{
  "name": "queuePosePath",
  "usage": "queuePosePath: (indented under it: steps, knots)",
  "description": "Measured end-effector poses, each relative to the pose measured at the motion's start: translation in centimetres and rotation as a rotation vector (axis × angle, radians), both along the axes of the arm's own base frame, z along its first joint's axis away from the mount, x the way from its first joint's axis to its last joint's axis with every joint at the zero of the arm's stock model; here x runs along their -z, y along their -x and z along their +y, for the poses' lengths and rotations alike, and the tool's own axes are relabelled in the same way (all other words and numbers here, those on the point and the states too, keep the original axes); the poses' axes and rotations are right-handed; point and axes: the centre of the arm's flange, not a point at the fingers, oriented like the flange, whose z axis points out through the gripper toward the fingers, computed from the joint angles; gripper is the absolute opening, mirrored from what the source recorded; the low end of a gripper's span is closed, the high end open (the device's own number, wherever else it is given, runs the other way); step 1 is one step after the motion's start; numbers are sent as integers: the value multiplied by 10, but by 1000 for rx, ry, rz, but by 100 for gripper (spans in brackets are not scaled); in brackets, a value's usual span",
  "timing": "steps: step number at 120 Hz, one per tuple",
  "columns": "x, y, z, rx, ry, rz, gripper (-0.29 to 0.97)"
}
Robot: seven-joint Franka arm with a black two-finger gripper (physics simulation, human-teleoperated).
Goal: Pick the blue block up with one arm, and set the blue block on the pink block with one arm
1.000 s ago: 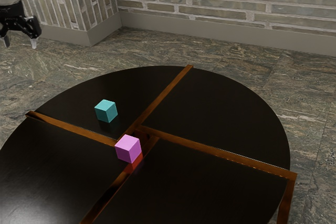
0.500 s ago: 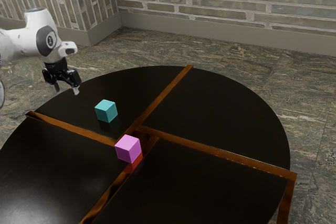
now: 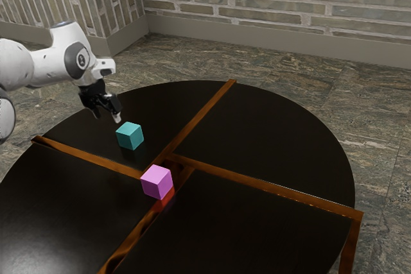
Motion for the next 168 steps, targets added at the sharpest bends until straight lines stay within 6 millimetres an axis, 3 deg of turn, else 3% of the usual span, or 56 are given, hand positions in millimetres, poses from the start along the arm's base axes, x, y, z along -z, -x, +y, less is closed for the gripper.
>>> queuePosePath:
  steps: [30, 64, 90, 168]
  knots:
    - [19, -7, -29, 68, -4, 71, 68]
    - [24, -6, -28, 56, -21, 103, 68]
    - [23, -41, -33, 52, -29, 74, 68]
    - [70, -54, -34, -22, -36, 145, 68]
